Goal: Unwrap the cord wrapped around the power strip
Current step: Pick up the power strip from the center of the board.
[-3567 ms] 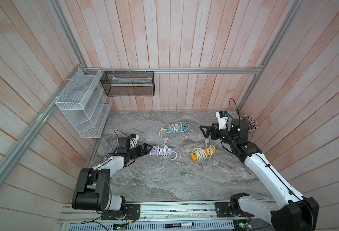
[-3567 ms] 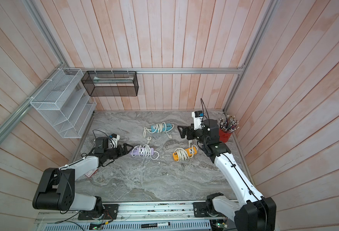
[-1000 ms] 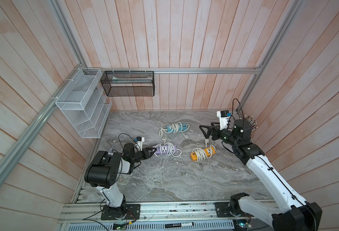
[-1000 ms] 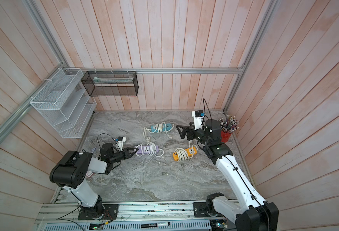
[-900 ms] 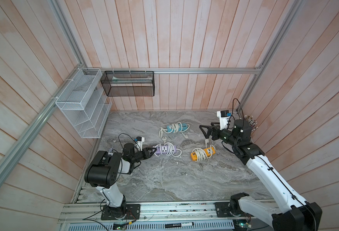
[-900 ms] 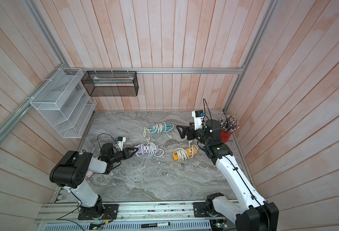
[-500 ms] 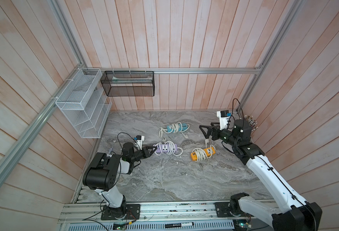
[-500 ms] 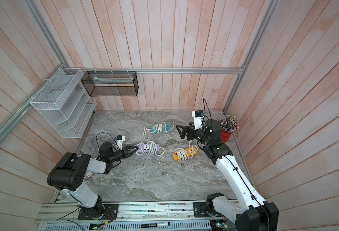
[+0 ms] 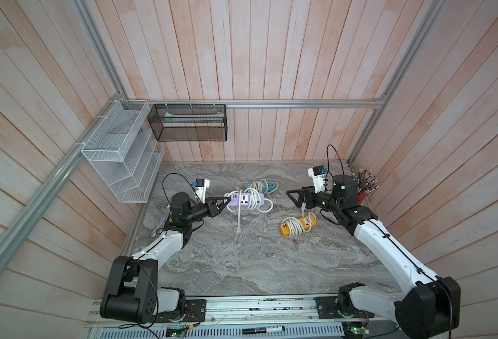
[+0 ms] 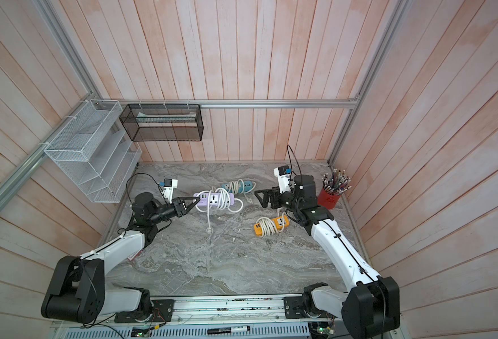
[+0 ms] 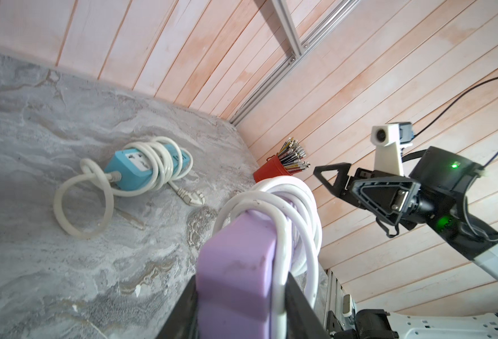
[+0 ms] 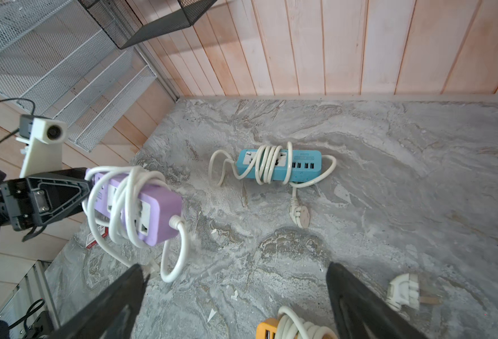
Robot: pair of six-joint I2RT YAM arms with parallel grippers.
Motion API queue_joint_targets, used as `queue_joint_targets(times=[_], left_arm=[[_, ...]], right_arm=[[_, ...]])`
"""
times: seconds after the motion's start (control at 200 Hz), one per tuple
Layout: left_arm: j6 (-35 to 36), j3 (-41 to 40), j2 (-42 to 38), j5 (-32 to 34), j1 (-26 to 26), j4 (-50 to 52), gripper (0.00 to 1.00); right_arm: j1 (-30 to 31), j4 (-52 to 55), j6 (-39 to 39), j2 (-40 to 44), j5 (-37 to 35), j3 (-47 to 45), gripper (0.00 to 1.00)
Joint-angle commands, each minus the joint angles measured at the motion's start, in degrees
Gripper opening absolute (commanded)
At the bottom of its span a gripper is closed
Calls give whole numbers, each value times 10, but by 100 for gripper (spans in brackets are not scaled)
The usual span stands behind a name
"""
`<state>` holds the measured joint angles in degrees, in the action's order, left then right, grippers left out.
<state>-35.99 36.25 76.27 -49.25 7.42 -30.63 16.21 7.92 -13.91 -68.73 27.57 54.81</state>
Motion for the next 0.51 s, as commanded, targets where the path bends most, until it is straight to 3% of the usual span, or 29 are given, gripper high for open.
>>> queue_joint_targets(times=[0.0, 0.185, 0.325, 0.5], left_arm=[[15, 24, -11, -11, 0, 48, 0], [12, 29, -20, 8, 0, 62, 0], [23, 58, -36, 29, 0, 100, 0], [38, 109, -50, 56, 1, 157, 0]], right_arm=[[9, 8, 1, 5, 25, 3, 98], [71, -1, 45, 40, 45, -12, 99], [191, 14, 99, 57, -62, -1, 99], [270, -3, 106, 47, -145, 4, 99]])
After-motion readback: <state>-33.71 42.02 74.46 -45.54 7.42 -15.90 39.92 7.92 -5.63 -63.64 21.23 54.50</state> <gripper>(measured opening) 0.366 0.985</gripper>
